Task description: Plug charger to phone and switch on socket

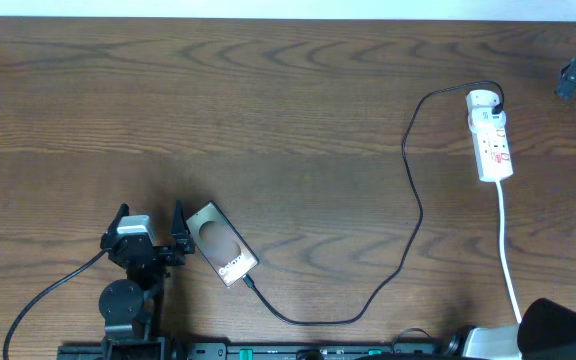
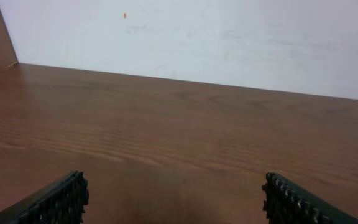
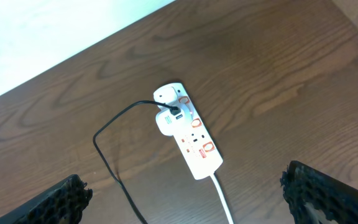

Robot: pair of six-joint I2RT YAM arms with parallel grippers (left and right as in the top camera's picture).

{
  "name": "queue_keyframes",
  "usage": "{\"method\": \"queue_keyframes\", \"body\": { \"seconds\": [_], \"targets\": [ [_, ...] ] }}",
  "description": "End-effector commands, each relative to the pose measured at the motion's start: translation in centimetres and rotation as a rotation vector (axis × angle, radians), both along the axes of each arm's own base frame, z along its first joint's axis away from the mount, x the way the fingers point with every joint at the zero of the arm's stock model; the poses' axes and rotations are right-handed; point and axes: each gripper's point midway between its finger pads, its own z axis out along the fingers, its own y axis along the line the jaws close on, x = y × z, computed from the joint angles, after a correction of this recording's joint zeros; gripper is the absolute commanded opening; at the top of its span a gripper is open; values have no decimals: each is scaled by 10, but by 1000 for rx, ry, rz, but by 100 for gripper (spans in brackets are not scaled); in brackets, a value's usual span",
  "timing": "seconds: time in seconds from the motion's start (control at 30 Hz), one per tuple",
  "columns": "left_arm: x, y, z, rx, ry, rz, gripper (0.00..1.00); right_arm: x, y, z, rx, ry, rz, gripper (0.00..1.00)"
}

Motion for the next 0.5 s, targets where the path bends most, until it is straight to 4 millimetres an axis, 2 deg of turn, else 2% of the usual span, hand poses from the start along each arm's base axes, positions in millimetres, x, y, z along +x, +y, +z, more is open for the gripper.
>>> {"method": "queue_keyframes", "body": {
  "seconds": [0.0, 0.47],
  "targets": [
    [-1, -3, -15, -8, 48, -16, 88, -2, 1, 5, 1, -13, -11, 99],
    [-1, -3, -15, -8, 48, -16, 89, -5, 3, 11, -4, -26, -10, 99]
  ]
}}
